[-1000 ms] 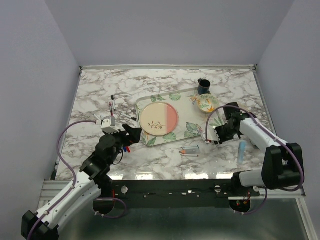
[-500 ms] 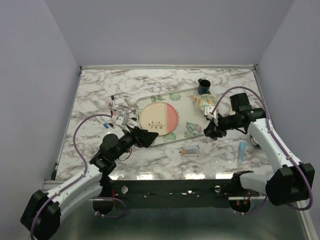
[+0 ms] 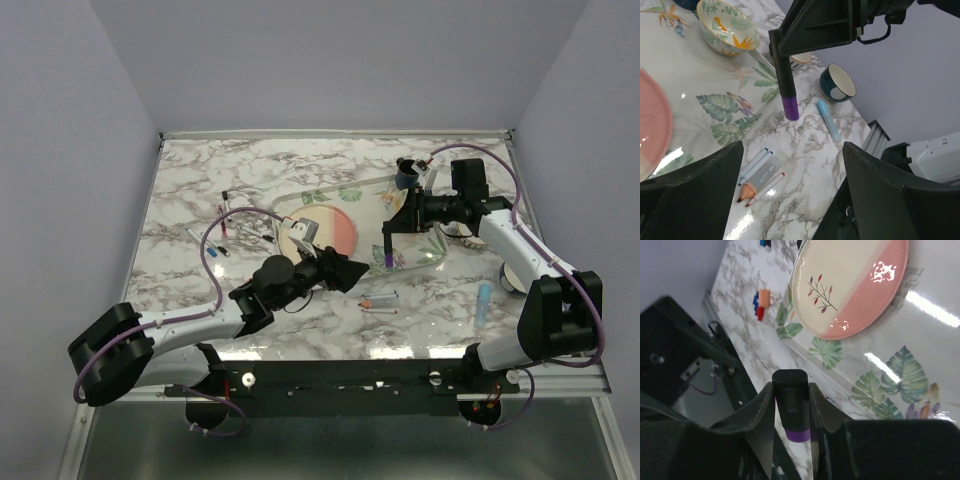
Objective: Open the pen caps
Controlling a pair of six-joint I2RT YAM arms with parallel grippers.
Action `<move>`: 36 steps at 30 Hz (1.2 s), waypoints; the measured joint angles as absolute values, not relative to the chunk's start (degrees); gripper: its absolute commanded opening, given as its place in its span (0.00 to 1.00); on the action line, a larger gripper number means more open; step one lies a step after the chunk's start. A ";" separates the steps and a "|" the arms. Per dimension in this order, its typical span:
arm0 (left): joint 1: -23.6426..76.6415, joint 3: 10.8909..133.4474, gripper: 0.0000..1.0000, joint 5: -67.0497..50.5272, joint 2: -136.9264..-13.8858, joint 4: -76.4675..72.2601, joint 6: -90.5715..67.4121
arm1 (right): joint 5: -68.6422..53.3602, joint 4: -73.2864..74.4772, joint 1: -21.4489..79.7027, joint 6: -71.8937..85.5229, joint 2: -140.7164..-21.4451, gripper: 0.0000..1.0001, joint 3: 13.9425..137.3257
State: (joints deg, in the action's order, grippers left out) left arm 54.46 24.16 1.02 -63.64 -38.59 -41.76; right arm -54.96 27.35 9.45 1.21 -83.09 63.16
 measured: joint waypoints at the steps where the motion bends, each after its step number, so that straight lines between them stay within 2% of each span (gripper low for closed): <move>1: 55.16 25.41 0.73 2.52 -65.30 -38.54 -41.95 | -54.30 25.08 9.45 7.46 -83.68 0.01 62.06; 8: 57.74 36.36 0.65 11.38 -77.06 -33.85 -44.47 | -51.79 15.25 9.45 27.38 -83.31 0.01 55.81; 11: 57.91 39.55 0.64 12.62 -79.50 -30.94 -45.30 | -51.46 12.75 9.45 30.79 -82.67 0.01 54.78; 12: 57.95 40.18 0.60 12.78 -79.90 -30.17 -45.45 | -51.44 11.75 9.45 31.92 -82.52 0.01 54.50; 17: 58.65 46.44 0.55 13.50 -84.18 -23.33 -45.84 | -51.18 8.99 9.45 34.74 -82.48 0.01 53.74; 19: 59.24 49.19 0.43 14.17 -85.84 -19.81 -45.50 | -51.05 8.49 9.45 35.16 -82.48 0.01 53.63; 21: 59.68 51.07 0.38 14.68 -86.94 -17.17 -45.21 | -50.87 7.90 9.45 35.64 -82.48 0.01 53.49; 24: 60.07 53.43 0.18 15.27 -88.51 -13.32 -44.58 | -50.70 7.53 9.45 36.03 -82.48 0.00 53.36; 25: 60.14 54.08 0.02 15.57 -89.08 -12.14 -44.25 | -50.54 7.42 9.45 35.99 -82.48 0.01 53.32; 27: 60.14 55.29 0.00 15.94 -89.89 -10.44 -43.86 | -50.02 7.33 9.45 35.97 -82.50 0.01 53.12; 29: 60.14 55.83 0.00 16.27 -90.08 -9.43 -43.11 | -49.82 7.29 9.43 35.99 -82.48 0.08 52.84; 30: 60.14 55.88 0.00 16.36 -90.08 -9.17 -43.05 | -49.82 7.27 9.43 35.99 -82.48 0.24 52.84; 33: 60.14 55.79 0.00 16.34 -90.00 -8.69 -42.19 | -49.82 7.27 9.45 35.00 -82.48 0.46 52.80; 35: 59.99 55.42 0.00 15.90 -89.71 -8.75 -41.47 | -50.09 7.38 9.45 33.85 -82.32 0.52 52.80; 36: 59.79 55.02 0.00 15.53 -89.45 -8.75 -41.19 | -50.13 7.46 9.50 32.62 -82.04 0.59 52.80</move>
